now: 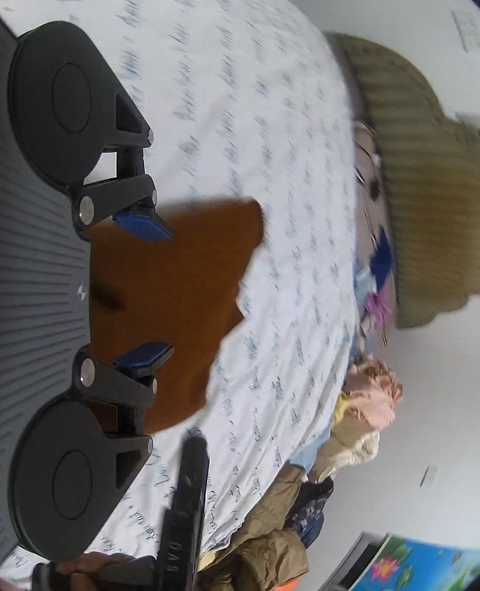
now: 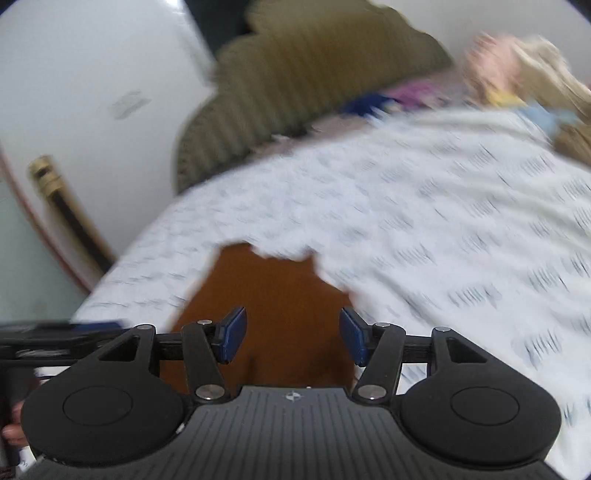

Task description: Fold small clothes

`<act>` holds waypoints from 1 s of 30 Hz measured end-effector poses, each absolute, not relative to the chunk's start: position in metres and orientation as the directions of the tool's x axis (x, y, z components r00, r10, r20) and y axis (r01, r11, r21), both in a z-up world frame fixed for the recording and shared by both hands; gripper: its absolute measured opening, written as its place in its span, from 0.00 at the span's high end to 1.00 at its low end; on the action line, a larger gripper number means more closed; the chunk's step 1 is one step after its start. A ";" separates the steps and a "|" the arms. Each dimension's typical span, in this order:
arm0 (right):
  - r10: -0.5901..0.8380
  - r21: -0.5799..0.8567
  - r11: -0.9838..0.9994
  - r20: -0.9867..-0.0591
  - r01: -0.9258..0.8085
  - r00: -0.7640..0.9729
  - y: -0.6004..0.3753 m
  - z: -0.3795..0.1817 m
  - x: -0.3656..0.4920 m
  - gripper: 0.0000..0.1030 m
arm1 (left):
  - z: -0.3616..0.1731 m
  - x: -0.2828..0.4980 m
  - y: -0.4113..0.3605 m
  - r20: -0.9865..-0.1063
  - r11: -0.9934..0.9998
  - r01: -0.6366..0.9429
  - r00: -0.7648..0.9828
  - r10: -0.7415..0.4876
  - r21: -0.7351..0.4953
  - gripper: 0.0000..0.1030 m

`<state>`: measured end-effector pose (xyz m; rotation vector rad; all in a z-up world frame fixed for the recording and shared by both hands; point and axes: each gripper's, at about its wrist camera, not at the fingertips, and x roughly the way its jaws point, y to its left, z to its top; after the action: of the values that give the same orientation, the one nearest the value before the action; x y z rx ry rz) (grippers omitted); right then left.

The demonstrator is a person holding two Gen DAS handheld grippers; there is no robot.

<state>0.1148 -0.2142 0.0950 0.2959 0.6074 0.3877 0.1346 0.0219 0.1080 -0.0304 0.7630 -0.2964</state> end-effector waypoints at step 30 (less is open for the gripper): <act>0.332 0.212 0.943 -0.605 -0.256 0.724 -0.172 0.044 0.092 0.35 | 0.048 0.097 0.009 -0.686 0.993 0.108 0.726 -0.051 0.040 0.32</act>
<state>0.0916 -0.1717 0.0440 0.1169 0.6888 0.3251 0.0966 0.0093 0.0475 0.0793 0.7540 -0.0877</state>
